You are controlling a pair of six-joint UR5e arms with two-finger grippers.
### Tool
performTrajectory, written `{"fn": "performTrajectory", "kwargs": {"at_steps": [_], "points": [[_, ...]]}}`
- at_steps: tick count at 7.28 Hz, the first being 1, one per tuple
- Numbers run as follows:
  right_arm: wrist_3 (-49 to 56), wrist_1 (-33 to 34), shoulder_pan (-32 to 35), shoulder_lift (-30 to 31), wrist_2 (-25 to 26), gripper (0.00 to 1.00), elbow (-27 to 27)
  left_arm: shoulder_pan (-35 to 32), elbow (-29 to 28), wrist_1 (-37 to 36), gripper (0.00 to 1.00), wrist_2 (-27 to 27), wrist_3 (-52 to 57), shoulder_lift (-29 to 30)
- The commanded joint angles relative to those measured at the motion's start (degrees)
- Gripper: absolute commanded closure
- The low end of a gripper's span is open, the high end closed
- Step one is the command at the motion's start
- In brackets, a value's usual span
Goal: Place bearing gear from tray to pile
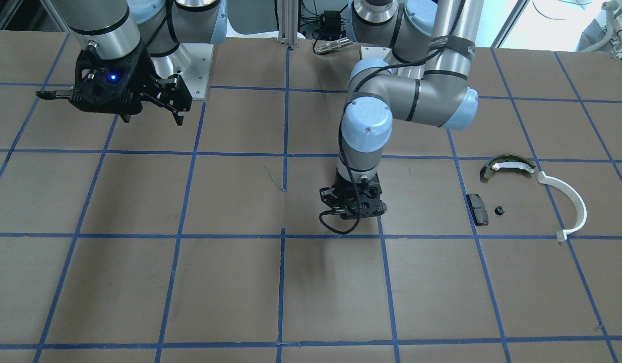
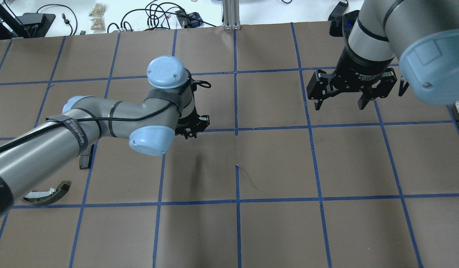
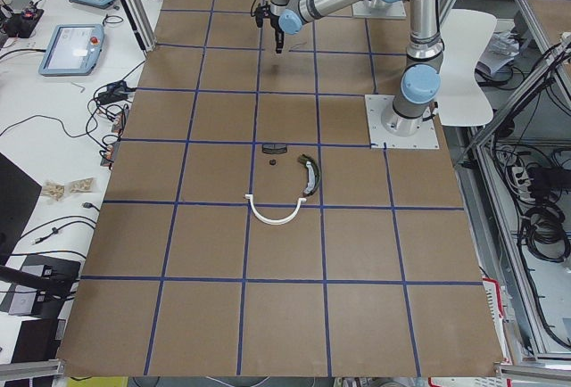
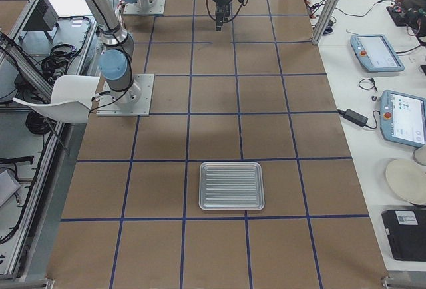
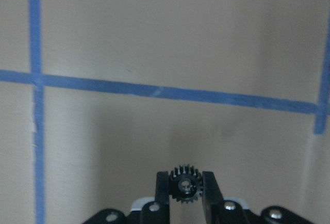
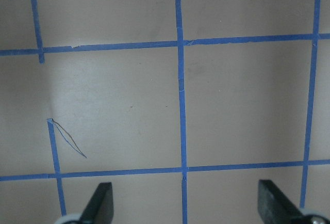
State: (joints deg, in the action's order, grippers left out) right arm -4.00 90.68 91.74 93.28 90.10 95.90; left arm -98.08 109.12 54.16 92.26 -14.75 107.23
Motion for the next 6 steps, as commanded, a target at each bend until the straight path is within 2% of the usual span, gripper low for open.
{"fn": "performTrajectory", "kwargs": {"at_steps": [1, 3, 4, 6], "points": [[0.13, 0.20, 0.11, 0.06, -0.27, 0.00, -0.19, 12.41, 0.39, 5.85, 1.00, 0.64, 15.82, -2.19], [0.57, 0.46, 0.11, -0.03, -0.19, 0.00, -0.01, 26.20, 2.49, 5.44, 1.00, 6.50, 33.40, -2.12], [0.74, 0.46, 0.11, -0.03, -0.10, 0.00, -0.01, 33.58, 2.41, 5.26, 1.00, 6.18, 40.78, -1.33], [0.74, 0.55, 0.11, -0.29, -0.10, 0.00, -0.10, 41.71, 3.02, -0.94, 1.00, 5.92, 53.73, 0.95]]}}
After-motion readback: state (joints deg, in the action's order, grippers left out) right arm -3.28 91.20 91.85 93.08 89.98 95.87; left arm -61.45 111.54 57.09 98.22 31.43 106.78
